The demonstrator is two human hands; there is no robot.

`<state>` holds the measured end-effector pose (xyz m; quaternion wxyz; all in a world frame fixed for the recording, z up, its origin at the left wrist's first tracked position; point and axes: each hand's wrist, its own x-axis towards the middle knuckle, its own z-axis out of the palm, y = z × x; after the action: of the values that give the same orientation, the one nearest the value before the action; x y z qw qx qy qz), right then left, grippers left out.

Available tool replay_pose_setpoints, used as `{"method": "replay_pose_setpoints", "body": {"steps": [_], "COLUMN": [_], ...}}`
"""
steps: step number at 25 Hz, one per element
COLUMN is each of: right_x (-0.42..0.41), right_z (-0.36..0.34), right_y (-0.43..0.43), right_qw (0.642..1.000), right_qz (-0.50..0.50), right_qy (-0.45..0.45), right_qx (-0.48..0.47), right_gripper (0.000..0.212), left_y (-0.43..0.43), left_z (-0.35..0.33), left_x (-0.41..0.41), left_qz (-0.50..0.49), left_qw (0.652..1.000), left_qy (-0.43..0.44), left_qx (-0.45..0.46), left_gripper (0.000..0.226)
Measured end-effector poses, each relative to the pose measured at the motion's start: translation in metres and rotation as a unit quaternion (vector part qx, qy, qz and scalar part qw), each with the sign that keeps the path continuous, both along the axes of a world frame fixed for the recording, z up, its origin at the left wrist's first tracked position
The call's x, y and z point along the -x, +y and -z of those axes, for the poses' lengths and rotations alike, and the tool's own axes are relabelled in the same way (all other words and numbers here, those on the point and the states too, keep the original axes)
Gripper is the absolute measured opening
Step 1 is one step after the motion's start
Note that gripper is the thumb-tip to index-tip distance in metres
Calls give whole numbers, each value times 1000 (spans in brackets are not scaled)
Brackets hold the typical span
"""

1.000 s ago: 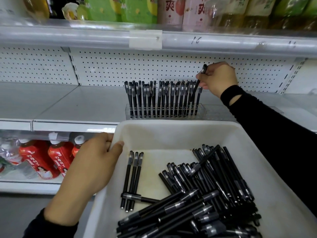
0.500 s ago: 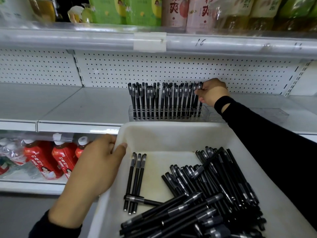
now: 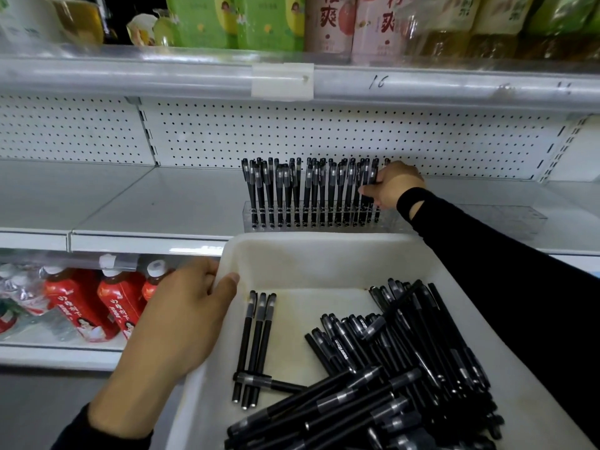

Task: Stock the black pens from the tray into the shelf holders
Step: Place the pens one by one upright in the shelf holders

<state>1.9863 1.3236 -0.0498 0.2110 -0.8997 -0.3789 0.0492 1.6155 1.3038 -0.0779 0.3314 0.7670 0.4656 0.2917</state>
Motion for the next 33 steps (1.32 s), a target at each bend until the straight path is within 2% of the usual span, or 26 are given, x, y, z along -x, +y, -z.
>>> {"method": "replay_pose_setpoints", "body": {"steps": [3,5,7,9,11,12,14,16,19,25,29,33], "right_x": [20,41,69,100,127,137,149,155,156,159,152,143], "right_z": [-19,-30,-41,-49,-43,-34,-10,6,13,24,18,10], "right_y": [-24,-42,-59,-76,-90,-96,-103,-105,-102,-100,-97,-93], "right_qw": [995,985,973,962,927,899,850,829,838,876,910,910], "right_qz": [-39,-78,-140,-240,-347,-383,-421,-438,-438,-405,-354,-329], "right_qy": [-81,-150,-182,-123,0,25,-2,-55,-73,-39,92,240], "right_qx": [30,33,18,40,143,211,317,343,317,259,195,74], "right_gripper": [36,40,45,43,29,24,34,46,38,15,27,16], "left_y": [0,1,0,0,0,0,-1,-1,1,1,2,1], "left_z": [1,1,1,1,1,1,1,2,2,1,1,0], "left_x": [0,0,-1,0,1,1,2,2,1,2,2,3], "left_qz": [-2,-1,2,1,1,2,3,0,-1,1,3,5], "left_qw": [1000,1000,1000,1000,1000,1000,1000,1000,1000,1000,1000,1000], "left_qy": [2,2,4,3,4,4,3,2,1,7,9,7], "left_qx": [0,1,-3,-4,-3,-4,-2,0,0,2,-1,1], "left_gripper": [16,15,15,15,15,15,14,14,14,14,16,16]}}
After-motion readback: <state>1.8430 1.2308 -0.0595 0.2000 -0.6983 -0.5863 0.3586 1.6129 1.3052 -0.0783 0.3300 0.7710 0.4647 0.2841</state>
